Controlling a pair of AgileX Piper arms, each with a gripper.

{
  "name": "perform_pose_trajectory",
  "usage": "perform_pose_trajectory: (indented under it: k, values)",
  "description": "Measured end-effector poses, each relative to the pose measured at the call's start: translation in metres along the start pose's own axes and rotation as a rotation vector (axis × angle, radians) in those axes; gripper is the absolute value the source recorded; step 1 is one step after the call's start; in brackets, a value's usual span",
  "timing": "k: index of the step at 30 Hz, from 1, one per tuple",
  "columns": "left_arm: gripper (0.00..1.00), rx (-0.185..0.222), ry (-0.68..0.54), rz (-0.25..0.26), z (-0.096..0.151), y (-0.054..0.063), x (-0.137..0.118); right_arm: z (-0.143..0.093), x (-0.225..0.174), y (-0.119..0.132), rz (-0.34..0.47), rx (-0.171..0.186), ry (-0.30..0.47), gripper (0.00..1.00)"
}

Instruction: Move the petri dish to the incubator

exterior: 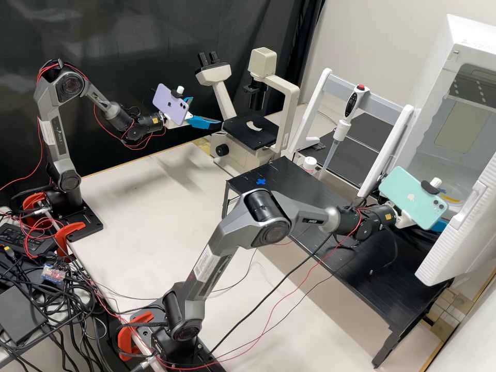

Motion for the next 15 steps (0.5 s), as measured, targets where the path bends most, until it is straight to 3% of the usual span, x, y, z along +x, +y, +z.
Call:
perform_pose_trajectory:
  k: [4,15]
  values:
    - [1.00,0.000,0.000,0.000,0.000,0.000,0.000,0.002,-0.034,-0.001,0.033,0.024,0.033,1.00]
    - [1.00,0.000,0.000,0.000,0.000,0.000,0.000,-0.013,-0.143,-0.014,0.121,0.050,0.225,1.00]
